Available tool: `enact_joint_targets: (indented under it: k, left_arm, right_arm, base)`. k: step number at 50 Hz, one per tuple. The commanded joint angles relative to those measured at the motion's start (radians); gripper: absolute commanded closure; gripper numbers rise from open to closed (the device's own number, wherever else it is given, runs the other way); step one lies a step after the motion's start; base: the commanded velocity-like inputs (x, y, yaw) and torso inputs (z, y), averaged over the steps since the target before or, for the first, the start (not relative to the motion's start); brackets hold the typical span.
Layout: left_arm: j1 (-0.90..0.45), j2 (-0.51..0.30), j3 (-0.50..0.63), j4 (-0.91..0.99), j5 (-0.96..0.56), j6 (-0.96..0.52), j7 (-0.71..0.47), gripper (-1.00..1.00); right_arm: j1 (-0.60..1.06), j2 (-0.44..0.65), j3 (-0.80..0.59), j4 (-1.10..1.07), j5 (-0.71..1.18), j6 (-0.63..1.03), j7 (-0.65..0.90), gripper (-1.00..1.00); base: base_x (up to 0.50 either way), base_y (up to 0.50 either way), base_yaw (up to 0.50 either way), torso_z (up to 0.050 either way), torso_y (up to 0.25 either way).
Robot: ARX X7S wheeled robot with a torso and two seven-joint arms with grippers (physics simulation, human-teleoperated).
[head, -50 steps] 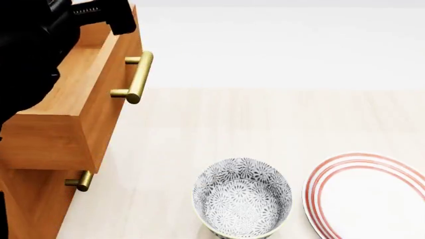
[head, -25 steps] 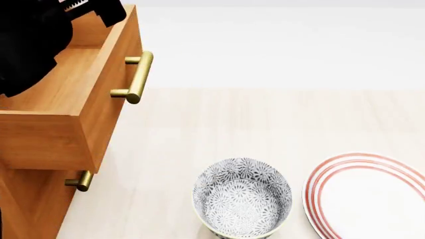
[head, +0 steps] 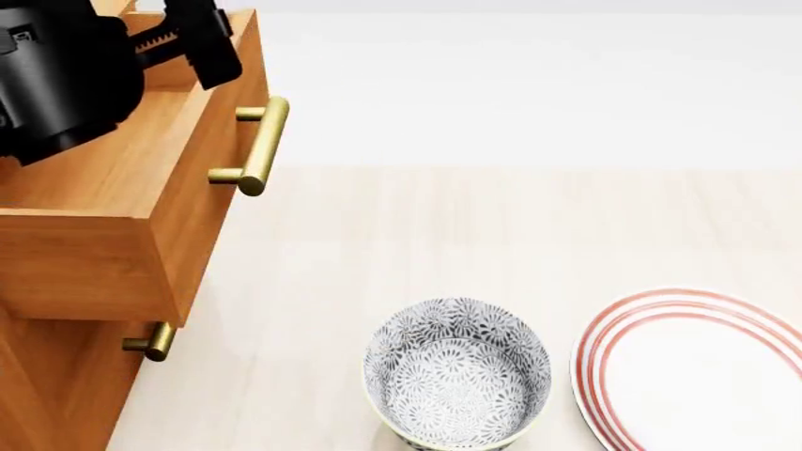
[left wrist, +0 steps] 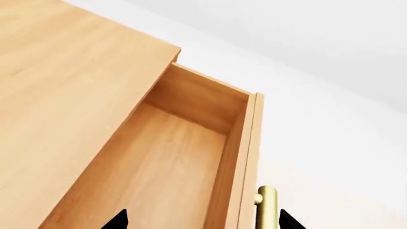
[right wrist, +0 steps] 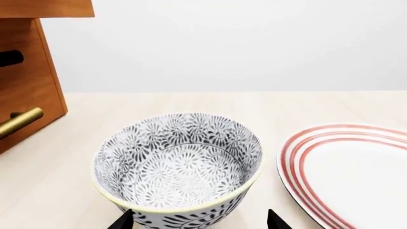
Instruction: Open the top drawer of the cabinet.
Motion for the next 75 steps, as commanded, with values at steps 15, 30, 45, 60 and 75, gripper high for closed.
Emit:
enact_joint_targets:
  k: [15,30,45,60,75]
  left_arm:
    - [-0.043,0.029,0.011,-0.072,-0.195,-0.018,-0.048,-1.00]
    - [-0.060,0.022,0.026,-0.189,-0.272,0.047,-0.048,-1.00]
    - [-0.055,0.011,0.054,-0.226,-0.304,0.082,-0.053,-1.00]
    - [-0.022,0.017,0.076,-0.219,-0.340,0.085,-0.069,-1.00]
    - [0.011,0.030,0.140,-0.156,-0.445,0.070,-0.086,-1.00]
  right_arm:
    - [-0.002,-0.014,0.012,-0.003,-0.017,-0.001,-0.017,-1.00]
    - [0.007,-0.014,0.013,0.003,-0.008,0.005,-0.015,-1.00]
    - [0.008,-0.012,0.012,0.002,-0.004,0.006,-0.011,-1.00]
    - [0.004,-0.009,0.006,0.001,-0.005,0.001,-0.011,-1.00]
    - [0.002,-0.005,0.001,-0.004,-0.006,-0.001,-0.009,-1.00]
  base:
    - [0.00,0.00,0.00,0.000,0.000]
    - [0.00,0.00,0.00,0.000,0.000]
    - [0.00,0.00,0.00,0.000,0.000]
    - [0.00,0.00,0.00,0.000,0.000]
    - [0.00,0.00,0.00,0.000,0.000]
